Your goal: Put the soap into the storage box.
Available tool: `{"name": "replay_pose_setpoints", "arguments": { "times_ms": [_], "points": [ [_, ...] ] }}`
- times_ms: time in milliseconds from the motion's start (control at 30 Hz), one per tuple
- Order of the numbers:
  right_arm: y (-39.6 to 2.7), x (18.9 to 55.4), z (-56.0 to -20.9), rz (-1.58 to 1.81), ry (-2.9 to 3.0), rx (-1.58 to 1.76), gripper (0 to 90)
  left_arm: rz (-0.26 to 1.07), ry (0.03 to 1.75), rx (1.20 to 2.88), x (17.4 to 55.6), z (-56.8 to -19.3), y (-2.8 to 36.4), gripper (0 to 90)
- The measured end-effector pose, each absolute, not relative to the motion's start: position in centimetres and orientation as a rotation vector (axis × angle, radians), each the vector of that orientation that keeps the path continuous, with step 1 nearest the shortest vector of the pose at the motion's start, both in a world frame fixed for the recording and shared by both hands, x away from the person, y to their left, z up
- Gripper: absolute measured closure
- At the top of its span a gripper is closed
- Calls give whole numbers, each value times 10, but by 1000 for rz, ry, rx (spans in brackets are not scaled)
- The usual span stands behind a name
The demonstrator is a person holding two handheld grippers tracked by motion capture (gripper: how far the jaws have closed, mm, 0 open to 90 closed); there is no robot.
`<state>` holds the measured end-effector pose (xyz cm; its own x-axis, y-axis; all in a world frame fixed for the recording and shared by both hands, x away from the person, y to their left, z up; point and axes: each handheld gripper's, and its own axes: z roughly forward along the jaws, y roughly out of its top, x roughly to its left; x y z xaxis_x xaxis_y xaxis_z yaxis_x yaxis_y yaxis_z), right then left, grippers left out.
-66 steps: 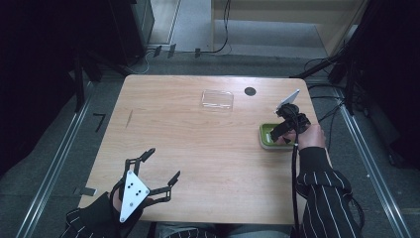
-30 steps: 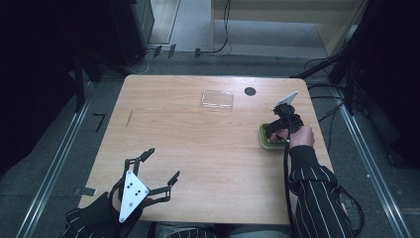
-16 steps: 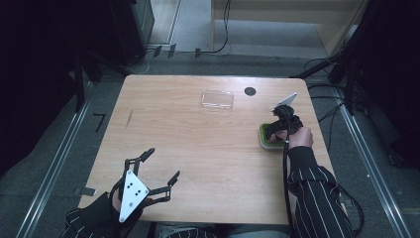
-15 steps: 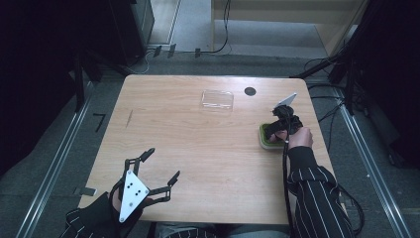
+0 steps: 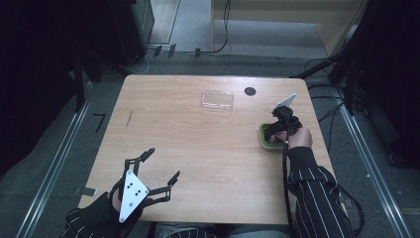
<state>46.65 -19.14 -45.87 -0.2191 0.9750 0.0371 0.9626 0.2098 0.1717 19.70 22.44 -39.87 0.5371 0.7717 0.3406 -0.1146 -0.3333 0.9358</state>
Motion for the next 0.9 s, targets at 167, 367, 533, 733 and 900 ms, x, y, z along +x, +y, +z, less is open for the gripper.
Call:
{"name": "replay_pose_setpoints", "arguments": {
  "times_ms": [167, 367, 533, 733, 900],
  "points": [
    [-191, 467, -460, 233, 2381, 1911, 135, 1003, 560, 1671, 197, -399, 224, 136],
    [-191, 466, -459, 234, 2382, 1906, 134, 1003, 558, 1675, 197, -399, 224, 136],
    [-191, 465, -457, 231, 2376, 1901, 133, 1002, 559, 1671, 197, -399, 224, 136],
    [-192, 462, -449, 258, 2355, 1879, 127, 1005, 558, 1672, 197, -399, 225, 136],
    [-193, 458, -439, 298, 2353, 1856, 88, 1006, 556, 1673, 196, -399, 225, 136]
  ]
}}
